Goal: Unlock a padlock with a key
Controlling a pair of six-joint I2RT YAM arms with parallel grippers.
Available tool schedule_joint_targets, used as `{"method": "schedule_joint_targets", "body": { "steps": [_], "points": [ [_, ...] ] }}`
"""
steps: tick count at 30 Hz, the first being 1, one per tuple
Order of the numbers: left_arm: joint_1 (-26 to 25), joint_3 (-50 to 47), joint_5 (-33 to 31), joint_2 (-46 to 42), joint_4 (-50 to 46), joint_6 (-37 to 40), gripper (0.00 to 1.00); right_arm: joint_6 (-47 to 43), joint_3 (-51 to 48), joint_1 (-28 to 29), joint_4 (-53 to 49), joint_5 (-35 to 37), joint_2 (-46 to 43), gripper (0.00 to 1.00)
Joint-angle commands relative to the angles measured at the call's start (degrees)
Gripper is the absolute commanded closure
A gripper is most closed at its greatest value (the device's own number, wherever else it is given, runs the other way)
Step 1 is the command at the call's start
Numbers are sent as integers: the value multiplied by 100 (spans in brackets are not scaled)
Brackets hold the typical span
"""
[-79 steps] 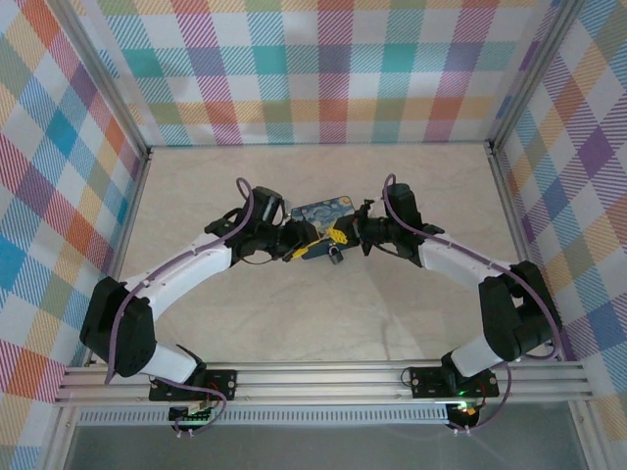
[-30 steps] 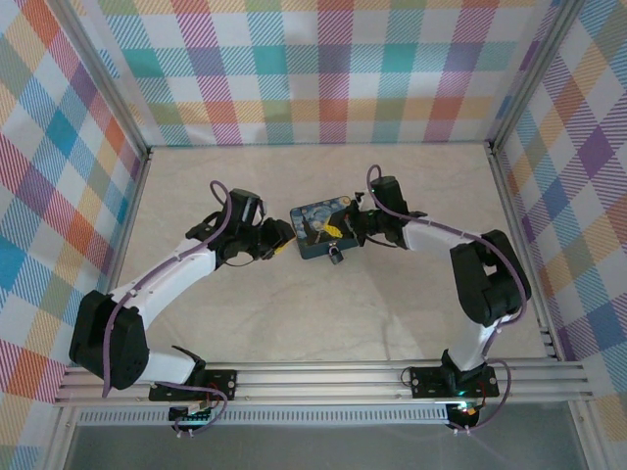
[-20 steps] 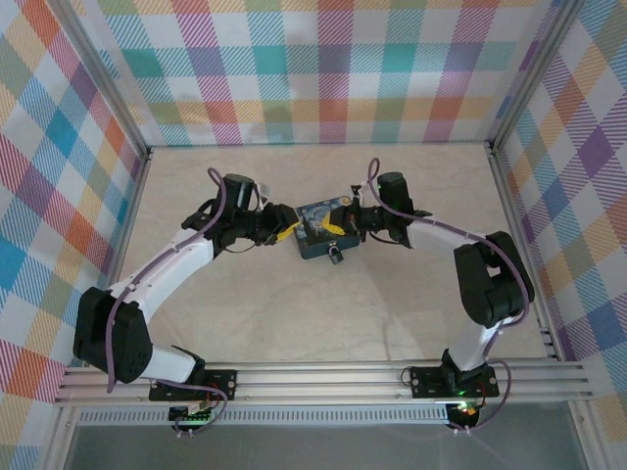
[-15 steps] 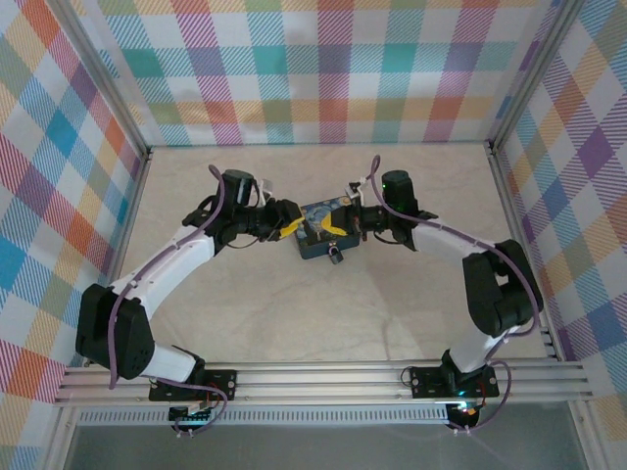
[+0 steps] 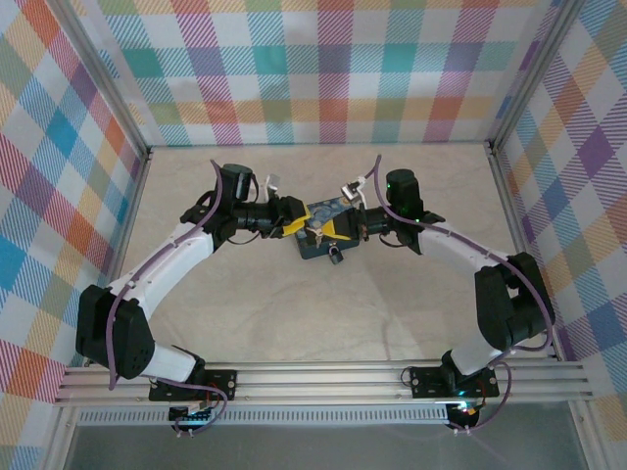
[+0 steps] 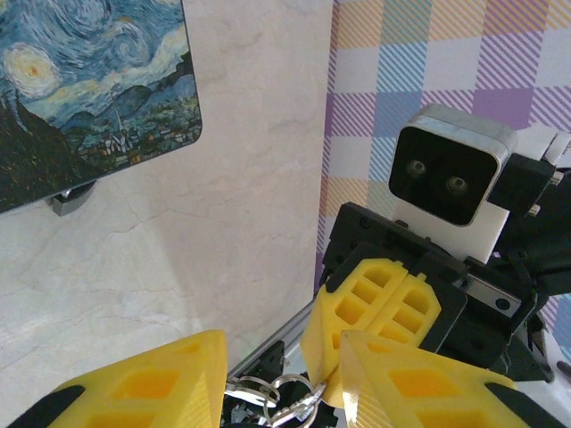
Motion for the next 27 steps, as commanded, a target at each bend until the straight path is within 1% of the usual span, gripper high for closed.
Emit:
{"method": "schedule_joint_targets", "body": {
  "steps": [1, 9, 17, 21, 27],
  "points": [
    [4, 29, 296, -92, 241, 155, 62, -210, -6, 44, 96, -196, -78, 100],
    [-62, -32, 348, -115, 301, 191, 63, -189, -14, 93, 145, -106, -77, 100],
    [-97, -105, 343, -173, 311, 333, 65, 101, -94, 115, 623, -106, -77, 100],
    [-95, -148, 353, -219, 416, 292, 66, 128, -41, 141, 644, -59, -42, 99],
    [-97, -154, 370, -269, 434, 328, 71, 217, 11, 152, 717, 15, 63, 99]
  ]
}}
